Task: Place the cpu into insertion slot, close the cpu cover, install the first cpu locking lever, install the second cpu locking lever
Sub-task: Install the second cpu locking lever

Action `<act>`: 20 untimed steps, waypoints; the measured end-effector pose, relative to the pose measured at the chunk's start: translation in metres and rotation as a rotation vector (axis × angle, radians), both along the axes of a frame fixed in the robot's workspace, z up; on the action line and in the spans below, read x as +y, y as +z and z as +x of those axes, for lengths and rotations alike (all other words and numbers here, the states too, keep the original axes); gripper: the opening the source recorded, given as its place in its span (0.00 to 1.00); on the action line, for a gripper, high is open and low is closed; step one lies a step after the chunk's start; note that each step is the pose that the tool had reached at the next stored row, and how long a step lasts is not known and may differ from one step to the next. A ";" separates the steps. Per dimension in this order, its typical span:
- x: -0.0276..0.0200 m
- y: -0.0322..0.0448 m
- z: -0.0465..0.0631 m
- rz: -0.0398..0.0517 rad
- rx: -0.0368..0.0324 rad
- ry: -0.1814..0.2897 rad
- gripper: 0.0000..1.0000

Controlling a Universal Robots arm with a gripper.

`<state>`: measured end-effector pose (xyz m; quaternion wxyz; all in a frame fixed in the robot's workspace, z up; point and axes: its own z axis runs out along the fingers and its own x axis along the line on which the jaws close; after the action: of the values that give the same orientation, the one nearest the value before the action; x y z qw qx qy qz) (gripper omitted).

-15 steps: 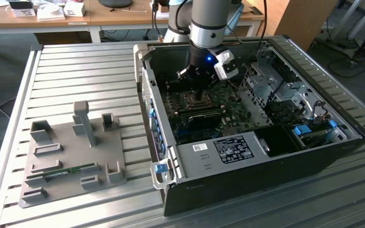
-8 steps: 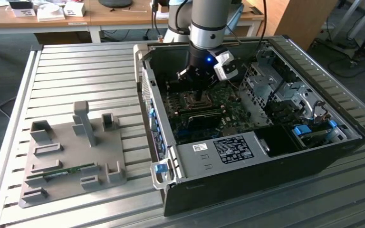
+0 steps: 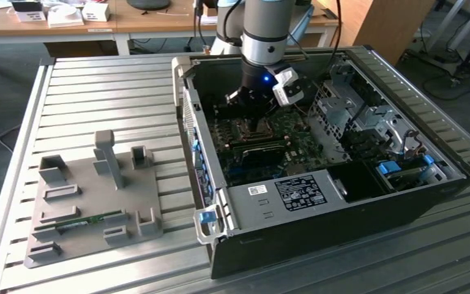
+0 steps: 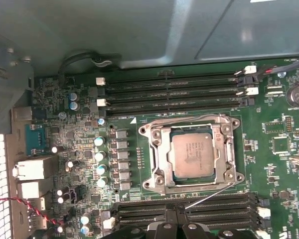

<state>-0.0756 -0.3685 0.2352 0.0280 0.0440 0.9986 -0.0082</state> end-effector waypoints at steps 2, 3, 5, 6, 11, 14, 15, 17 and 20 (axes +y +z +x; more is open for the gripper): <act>0.0000 -0.0010 -0.001 0.0000 0.0000 0.000 0.11; 0.0000 -0.0014 -0.001 0.0000 0.0001 0.000 0.11; 0.0000 -0.0022 -0.002 0.0000 0.0000 0.000 0.11; 0.0000 -0.0026 -0.002 0.0000 0.0001 0.000 0.11; 0.0002 -0.0035 -0.002 -0.0001 0.0001 0.000 0.11; 0.0004 -0.0041 -0.003 0.0001 0.0000 0.000 0.11; 0.0004 -0.0042 -0.003 0.0000 0.0000 0.000 0.11; 0.0004 -0.0047 -0.003 0.0001 -0.0004 0.000 0.11; 0.0004 -0.0061 -0.004 0.0001 -0.0007 0.000 0.11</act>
<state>-0.0800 -0.3682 0.2291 0.0283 0.0440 0.9986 -0.0082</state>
